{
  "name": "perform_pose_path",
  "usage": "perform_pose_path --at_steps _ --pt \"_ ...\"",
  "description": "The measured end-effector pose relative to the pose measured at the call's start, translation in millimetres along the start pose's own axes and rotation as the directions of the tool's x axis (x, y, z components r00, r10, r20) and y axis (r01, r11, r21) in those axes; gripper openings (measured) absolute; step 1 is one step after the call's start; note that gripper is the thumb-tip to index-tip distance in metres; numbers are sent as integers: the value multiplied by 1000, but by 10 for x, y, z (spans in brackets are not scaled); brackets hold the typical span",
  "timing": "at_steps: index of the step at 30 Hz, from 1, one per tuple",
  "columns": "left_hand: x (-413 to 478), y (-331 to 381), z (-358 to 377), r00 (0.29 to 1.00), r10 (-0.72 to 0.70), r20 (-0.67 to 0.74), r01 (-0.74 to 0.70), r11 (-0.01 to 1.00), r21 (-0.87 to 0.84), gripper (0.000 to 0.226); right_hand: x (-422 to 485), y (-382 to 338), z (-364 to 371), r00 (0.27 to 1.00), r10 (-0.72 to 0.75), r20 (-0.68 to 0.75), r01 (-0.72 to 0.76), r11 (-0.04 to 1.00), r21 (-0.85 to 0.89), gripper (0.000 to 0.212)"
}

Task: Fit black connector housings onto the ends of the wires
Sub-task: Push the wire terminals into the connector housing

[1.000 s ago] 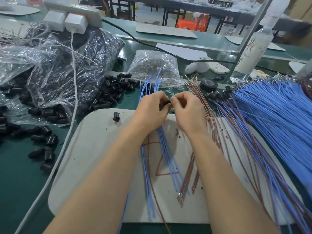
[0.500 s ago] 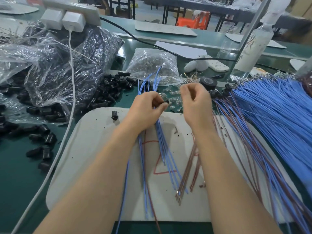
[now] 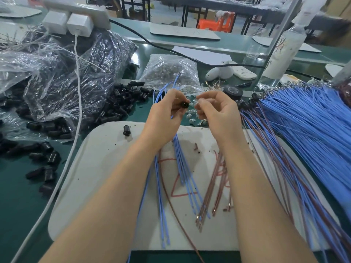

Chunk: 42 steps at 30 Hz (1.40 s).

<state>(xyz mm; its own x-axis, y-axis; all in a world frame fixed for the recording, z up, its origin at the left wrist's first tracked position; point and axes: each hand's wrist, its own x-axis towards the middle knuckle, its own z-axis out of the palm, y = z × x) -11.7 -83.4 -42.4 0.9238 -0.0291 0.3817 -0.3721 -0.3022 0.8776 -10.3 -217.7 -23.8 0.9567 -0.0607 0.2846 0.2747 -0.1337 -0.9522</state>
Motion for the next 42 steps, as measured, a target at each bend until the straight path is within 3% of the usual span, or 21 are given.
perform_pose_path --at_steps 6,15,22,42 --pt "3 -25 3 1000 -10 5 10 1000 -14 24 -11 -32 -23 986 -162 45 168 968 -188 16" --pt "-8 0 12 1000 20 6 -21 999 45 17 -45 -55 -2 969 -242 57 245 892 -379 13" --pt "-6 18 20 999 34 8 -35 981 190 15 -55 -50 13 949 -314 22 287 837 -466 2" --pt "-12 47 2 996 48 73 -71 930 360 20 -1 -28 -118 969 -244 41 228 815 -533 5"
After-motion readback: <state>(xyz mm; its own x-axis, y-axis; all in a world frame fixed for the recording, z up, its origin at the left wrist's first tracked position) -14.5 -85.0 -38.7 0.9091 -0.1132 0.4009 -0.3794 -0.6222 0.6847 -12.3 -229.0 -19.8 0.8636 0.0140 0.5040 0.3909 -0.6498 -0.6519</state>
